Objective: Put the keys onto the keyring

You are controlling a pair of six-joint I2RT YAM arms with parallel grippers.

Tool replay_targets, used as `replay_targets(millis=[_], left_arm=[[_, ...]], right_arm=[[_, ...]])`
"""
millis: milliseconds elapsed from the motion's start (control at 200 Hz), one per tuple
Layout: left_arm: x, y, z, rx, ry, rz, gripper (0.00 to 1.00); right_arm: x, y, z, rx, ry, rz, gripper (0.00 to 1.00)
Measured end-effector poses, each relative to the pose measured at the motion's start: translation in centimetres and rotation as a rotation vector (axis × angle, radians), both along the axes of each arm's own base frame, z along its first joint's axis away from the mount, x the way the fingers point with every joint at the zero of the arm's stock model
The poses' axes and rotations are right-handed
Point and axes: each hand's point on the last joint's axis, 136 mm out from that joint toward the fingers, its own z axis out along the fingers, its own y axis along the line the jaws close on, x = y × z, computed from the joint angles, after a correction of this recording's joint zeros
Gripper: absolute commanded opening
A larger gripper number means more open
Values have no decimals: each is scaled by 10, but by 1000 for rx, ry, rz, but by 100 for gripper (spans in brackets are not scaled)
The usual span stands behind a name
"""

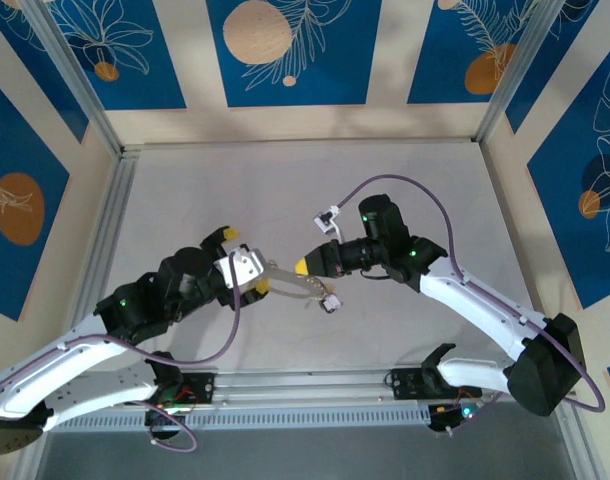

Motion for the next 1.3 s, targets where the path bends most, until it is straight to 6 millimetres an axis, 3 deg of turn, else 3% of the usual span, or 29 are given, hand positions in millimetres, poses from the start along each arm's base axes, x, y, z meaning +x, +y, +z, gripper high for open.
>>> replay_targets(millis=[45, 165, 240, 440, 560, 675, 855, 1301], left_arm=[[0, 0, 8, -13, -15, -4, 93], [-2, -2, 22, -34, -41, -21, 56], [-4, -11, 23, -25, -44, -51, 45], [-19, -68, 13, 56, -71, -200, 43], [-22, -87, 6, 84, -85, -245, 44], [-20, -95, 10, 69, -112, -249, 36], [-17, -98, 12, 61, -143, -246, 31], [-5, -102, 5, 124, -241, -193, 24]], right_arm=[[5, -4, 1, -1, 2, -22, 0], [19, -15, 8, 10, 0, -91, 0], [26, -19, 15, 32, 0, -125, 0], [36, -18, 25, 81, 29, -166, 0], [40, -15, 28, 101, 52, -175, 0], [41, -13, 29, 109, 73, -175, 0], [38, -12, 30, 114, 92, -160, 0], [29, -7, 34, 128, 120, -123, 0]])
